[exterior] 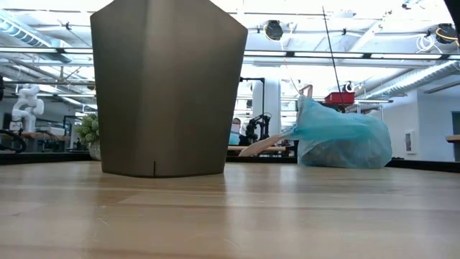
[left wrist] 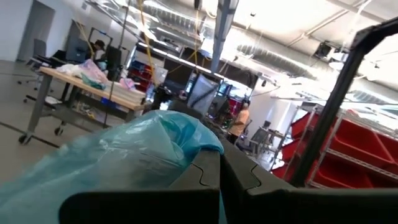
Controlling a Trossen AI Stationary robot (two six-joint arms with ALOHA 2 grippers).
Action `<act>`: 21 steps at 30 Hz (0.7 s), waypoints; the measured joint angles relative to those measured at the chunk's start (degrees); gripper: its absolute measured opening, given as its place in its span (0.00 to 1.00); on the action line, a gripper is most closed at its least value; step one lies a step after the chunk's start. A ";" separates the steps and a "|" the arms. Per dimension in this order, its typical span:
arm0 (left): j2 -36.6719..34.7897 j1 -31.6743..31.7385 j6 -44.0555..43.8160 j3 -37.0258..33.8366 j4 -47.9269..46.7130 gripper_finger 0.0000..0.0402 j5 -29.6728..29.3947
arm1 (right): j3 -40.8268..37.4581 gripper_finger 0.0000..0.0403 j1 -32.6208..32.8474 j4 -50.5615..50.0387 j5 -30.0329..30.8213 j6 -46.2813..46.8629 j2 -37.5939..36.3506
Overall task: Place trash/remove bag and relplace
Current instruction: Insert the bottom blue trash bag into the trash bin
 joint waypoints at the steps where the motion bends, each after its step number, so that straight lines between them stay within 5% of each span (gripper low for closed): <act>1: 0.00 0.33 -0.04 0.00 0.00 0.00 -0.02 | -0.02 0.00 0.32 -0.13 -0.68 0.00 0.51; 8: 0.12 2.19 -2.35 0.00 -0.33 0.00 2.23 | -0.02 0.00 0.86 1.48 0.19 1.77 4.59; 21: 0.39 2.14 -3.03 -0.02 0.93 0.00 6.32 | -0.11 0.00 -3.20 -13.61 19.28 2.45 10.53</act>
